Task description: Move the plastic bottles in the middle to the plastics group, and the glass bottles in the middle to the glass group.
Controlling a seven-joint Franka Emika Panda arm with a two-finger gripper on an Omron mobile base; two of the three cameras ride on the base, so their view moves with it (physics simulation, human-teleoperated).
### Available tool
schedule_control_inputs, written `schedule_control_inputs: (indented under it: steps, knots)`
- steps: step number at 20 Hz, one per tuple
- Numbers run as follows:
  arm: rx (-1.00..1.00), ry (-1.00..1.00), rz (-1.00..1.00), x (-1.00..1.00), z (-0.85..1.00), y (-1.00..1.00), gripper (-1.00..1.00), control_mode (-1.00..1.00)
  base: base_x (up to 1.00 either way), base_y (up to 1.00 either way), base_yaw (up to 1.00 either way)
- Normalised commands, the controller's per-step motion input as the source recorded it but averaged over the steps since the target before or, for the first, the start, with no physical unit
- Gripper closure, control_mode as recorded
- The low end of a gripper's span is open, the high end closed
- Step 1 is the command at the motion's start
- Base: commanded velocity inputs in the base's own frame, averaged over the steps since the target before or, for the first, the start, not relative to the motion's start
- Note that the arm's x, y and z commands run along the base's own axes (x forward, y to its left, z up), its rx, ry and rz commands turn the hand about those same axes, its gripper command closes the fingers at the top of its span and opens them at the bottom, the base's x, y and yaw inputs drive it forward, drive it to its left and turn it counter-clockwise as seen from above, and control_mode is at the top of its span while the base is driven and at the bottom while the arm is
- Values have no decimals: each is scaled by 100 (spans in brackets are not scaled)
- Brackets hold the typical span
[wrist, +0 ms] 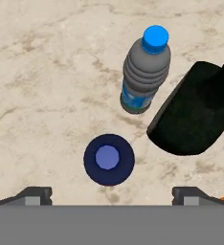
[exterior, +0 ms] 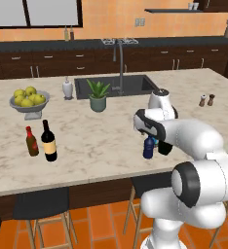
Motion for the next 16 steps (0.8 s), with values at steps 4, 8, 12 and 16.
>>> schedule_control_inputs:
  steps: [4, 8, 12, 16]
  knots:
    - [0, 0, 0, 6, -2, 0, -100, -100, 0, 0, 0]
    - [0, 0, 0, 7, -33, 0, -100, -100, 0, 0, 0]
    - [0, 0, 0, 6, -37, 0, -100, -100, 0, 0, 0]
    - [0, 0, 0, 19, -17, 0, -100, -100, 0, 0, 0]
